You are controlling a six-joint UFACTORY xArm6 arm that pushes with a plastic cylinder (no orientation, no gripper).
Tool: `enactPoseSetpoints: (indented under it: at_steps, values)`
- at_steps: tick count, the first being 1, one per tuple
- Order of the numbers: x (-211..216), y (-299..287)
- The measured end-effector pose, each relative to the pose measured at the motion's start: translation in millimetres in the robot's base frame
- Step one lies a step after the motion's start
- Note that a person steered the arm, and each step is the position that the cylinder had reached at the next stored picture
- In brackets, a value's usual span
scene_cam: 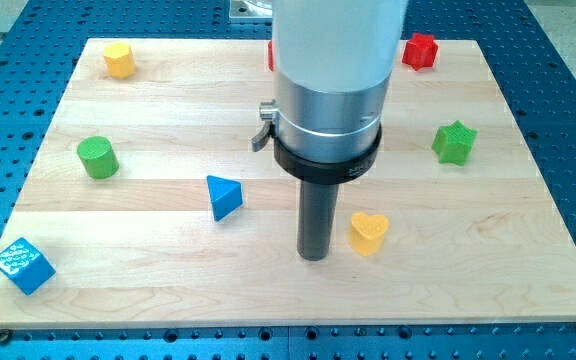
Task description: Move the heart towards the bottom side of the green star
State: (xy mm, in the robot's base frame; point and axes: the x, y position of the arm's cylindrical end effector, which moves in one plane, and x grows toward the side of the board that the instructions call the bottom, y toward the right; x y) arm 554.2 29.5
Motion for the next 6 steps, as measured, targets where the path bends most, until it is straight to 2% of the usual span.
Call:
enactPoseSetpoints:
  at_steps: [2,3,5,6]
  values:
    - [0,2]
    - [0,63]
    - [-24,19]
    - [-24,49]
